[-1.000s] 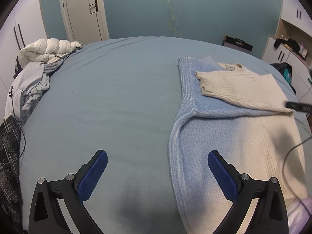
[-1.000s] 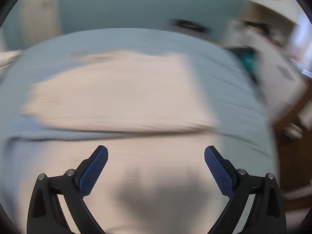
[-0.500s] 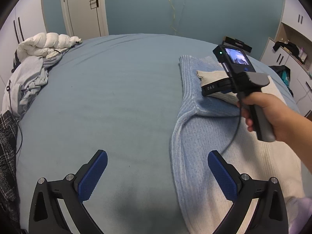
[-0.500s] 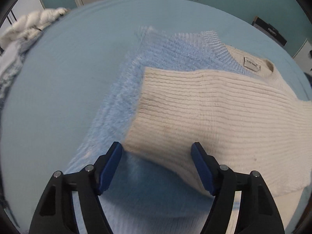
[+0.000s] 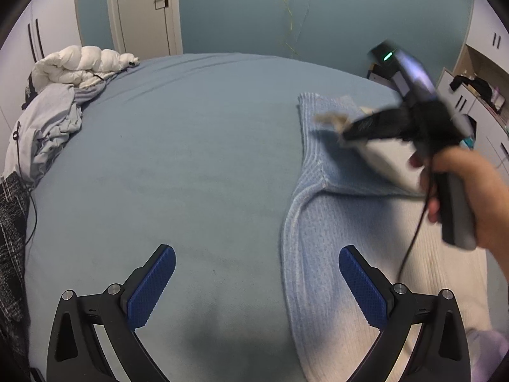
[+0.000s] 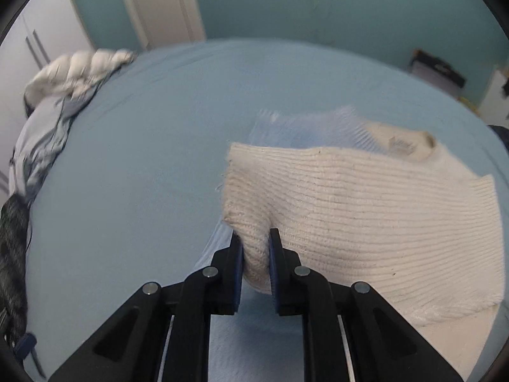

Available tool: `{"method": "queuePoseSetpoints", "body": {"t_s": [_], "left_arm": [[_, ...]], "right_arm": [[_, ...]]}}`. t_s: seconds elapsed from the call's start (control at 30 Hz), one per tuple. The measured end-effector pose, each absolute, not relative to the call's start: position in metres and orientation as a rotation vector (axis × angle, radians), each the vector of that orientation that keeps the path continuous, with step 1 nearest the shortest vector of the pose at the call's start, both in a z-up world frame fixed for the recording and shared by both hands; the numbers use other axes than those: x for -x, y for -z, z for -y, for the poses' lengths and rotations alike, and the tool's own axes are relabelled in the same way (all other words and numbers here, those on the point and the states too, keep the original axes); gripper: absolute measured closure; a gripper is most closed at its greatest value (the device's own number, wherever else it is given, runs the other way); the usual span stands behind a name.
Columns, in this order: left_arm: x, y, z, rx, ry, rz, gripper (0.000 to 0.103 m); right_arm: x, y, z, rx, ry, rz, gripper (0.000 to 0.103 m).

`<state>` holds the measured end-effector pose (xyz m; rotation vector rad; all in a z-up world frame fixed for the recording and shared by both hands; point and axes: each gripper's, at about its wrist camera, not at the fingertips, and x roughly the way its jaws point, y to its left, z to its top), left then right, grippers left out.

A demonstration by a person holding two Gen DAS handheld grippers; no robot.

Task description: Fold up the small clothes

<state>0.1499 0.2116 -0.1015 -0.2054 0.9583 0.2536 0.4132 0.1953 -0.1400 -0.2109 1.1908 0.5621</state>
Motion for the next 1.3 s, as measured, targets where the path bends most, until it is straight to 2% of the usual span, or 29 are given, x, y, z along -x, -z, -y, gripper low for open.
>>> {"method": "queuePoseSetpoints", "body": {"t_s": [0.07, 0.2, 0.23, 0.3, 0.33, 0.37, 0.43, 0.57, 0.7, 0.73, 0.83, 0.93, 1.07, 1.1, 1.23, 1.3], "left_arm": [[-0.15, 0.104, -0.209, 0.191, -0.254, -0.967, 0.0], [-0.151, 0.103, -0.208, 0.195, -0.241, -0.97, 0.0], [-0.151, 0.103, -0.208, 0.198, -0.24, -0.97, 0.0], [-0.151, 0.103, -0.207, 0.203, -0.235, -0.972, 0.0], [-0.152, 0.103, -0.207, 0.201, -0.233, -0.974, 0.0], [-0.152, 0.104, -0.206, 0.198, -0.235, -0.976, 0.0], [-0.153, 0.106, -0.204, 0.192, -0.234, -0.985, 0.0], [-0.156, 0.109, -0.2, 0.171, -0.235, -0.997, 0.0], [-0.158, 0.11, -0.199, 0.164, -0.232, -1.006, 0.0], [-0.158, 0.11, -0.199, 0.162, -0.231, -1.007, 0.0], [-0.157, 0.11, -0.198, 0.155, -0.233, -1.007, 0.0], [-0.158, 0.112, -0.196, 0.15, -0.224, -1.013, 0.0], [-0.159, 0.114, -0.19, 0.113, -0.22, -1.02, 0.0], [-0.159, 0.115, -0.189, 0.107, -0.214, -1.024, 0.0], [-0.156, 0.117, -0.182, 0.103, -0.181, -1.039, 0.0], [-0.155, 0.116, -0.178, 0.092, -0.164, -1.04, 0.0]], "right_arm": [[-0.408, 0.163, -0.194, 0.238, -0.57, -1.263, 0.065], [-0.403, 0.146, -0.151, -0.057, -0.677, -1.327, 0.062], [-0.406, 0.14, -0.137, -0.121, -0.703, -1.312, 0.056], [-0.415, 0.122, -0.089, -0.241, -0.698, -1.227, 0.03], [-0.421, 0.117, -0.067, -0.258, -0.643, -1.184, 0.01], [-0.429, 0.111, -0.034, -0.255, -0.526, -1.121, 0.005], [-0.446, 0.117, 0.006, -0.223, -0.363, -1.083, 0.004], [-0.465, 0.146, 0.067, -0.063, -0.108, -1.126, 0.004], [-0.468, 0.216, 0.085, 0.04, -0.046, -1.331, 0.004], [-0.464, 0.227, 0.086, 0.037, -0.053, -1.352, 0.001], [-0.446, 0.199, 0.09, -0.089, 0.006, -1.241, 0.001], [-0.419, 0.178, 0.067, -0.224, -0.155, -1.164, 0.001], [-0.41, 0.218, 0.021, -0.072, -0.207, -1.371, 0.001], [-0.408, 0.22, 0.019, -0.062, -0.212, -1.361, 0.001], [-0.401, 0.183, 0.051, -0.269, -0.159, -1.347, 0.001], [-0.381, 0.147, 0.073, -0.374, -0.203, -1.303, 0.001]]}}
